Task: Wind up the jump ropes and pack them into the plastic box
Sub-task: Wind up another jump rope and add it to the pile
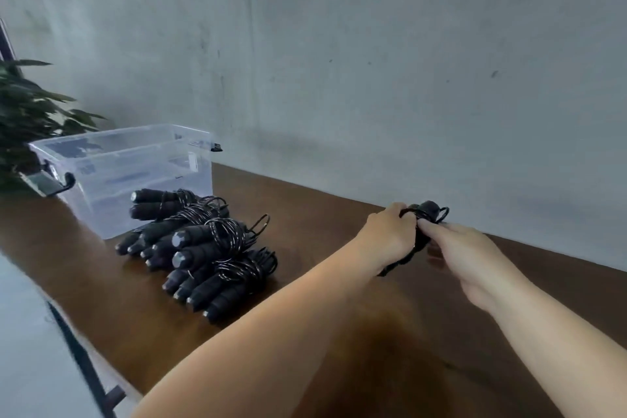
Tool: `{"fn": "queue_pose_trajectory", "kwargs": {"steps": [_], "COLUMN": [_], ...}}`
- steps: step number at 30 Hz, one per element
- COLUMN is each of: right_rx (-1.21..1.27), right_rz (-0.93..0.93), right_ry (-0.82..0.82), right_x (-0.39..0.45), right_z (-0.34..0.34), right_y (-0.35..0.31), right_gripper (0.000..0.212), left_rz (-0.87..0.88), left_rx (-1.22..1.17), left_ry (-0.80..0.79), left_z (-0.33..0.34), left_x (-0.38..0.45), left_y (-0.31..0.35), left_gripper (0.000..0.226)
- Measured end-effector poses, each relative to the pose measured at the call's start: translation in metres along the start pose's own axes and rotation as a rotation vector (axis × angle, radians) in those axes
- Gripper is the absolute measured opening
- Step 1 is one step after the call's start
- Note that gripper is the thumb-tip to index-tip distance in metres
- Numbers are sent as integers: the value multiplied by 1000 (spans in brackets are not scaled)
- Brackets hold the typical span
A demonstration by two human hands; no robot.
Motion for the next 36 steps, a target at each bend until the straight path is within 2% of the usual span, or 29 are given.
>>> {"fn": "queue_pose_trajectory", "kwargs": {"steps": [4, 8, 13, 18, 25, 30, 36], "right_rx": [234, 341, 432, 363, 242, 147, 181], "right_rz": [71, 120, 211, 308, 333, 346, 344], "right_ry": [-98, -201, -315, -416, -432, -416, -418], "right_x": [-3, -11, -24, -34, -34, -32, -34], "right_z": [51, 101, 152, 182, 197, 192, 196], "right_y": [3, 5, 16, 34, 56, 63, 62], "right_gripper": [20, 28, 34, 25, 22, 24, 24], "left_rz": [-17, -92, -169, -280, -351, -329, -288], "left_rx": [144, 281, 372, 503, 597, 557, 534], "left_ry": [61, 103, 57, -33, -87, -9, 241], "left_z": [-35, -68, -93, -103, -99, -102, -121], "left_x": [-18, -36, -66, -89, -103, -99, -103], "left_y": [-19, -46, -69, -92, -111, -123, -136], "left_gripper": [43, 47, 47, 56, 63, 58, 39]}}
Point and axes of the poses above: each hand's wrist, its own x-axis towards the middle knuckle, its own z-axis out of the palm, y = z × x, the point moved 9 cm from there along x, towards the middle knuckle, and after that the axes turned 9 degrees about -y, right-handed, at the moved point
